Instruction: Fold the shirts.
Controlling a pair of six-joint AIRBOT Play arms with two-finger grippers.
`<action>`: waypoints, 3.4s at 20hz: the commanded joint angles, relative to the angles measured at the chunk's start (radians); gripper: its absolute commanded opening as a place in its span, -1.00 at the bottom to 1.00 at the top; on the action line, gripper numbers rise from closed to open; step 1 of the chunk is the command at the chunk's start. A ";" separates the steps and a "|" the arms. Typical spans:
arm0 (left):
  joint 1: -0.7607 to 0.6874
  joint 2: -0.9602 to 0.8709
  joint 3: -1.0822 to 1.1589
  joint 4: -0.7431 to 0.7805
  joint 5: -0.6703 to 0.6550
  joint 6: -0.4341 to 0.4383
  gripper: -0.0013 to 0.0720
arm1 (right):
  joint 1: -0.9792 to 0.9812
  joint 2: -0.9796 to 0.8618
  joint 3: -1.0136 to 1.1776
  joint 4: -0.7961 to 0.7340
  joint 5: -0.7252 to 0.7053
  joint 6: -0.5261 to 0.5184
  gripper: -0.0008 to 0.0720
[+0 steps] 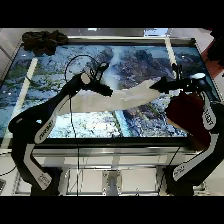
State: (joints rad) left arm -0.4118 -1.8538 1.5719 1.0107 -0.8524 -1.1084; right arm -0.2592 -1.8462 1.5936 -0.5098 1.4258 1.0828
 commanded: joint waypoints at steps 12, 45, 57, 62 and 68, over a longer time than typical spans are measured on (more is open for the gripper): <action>0.037 -0.027 0.052 0.099 -0.070 -0.153 -0.92 | 0.483 0.068 0.312 0.025 -0.150 0.135 -0.92; 0.424 0.326 0.217 0.254 -0.443 -0.174 -0.92 | 0.499 -0.218 0.320 -0.343 -0.238 0.586 0.29; 0.424 0.314 0.217 0.253 -0.439 -0.174 -0.92 | 0.550 -0.379 0.320 -0.031 -0.286 0.461 0.73; 0.424 0.314 0.217 0.253 -0.457 -0.174 -0.92 | 0.599 -0.379 0.320 -0.034 -0.295 0.465 0.65; 0.424 0.314 0.217 0.254 -0.470 -0.163 -0.92 | 0.634 -0.379 0.321 0.040 -0.262 0.456 -0.91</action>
State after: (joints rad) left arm 0.0120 -1.5391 1.7893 1.2640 -1.3121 -1.2823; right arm 0.3611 -2.2246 1.9141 -0.5186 1.1442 1.5478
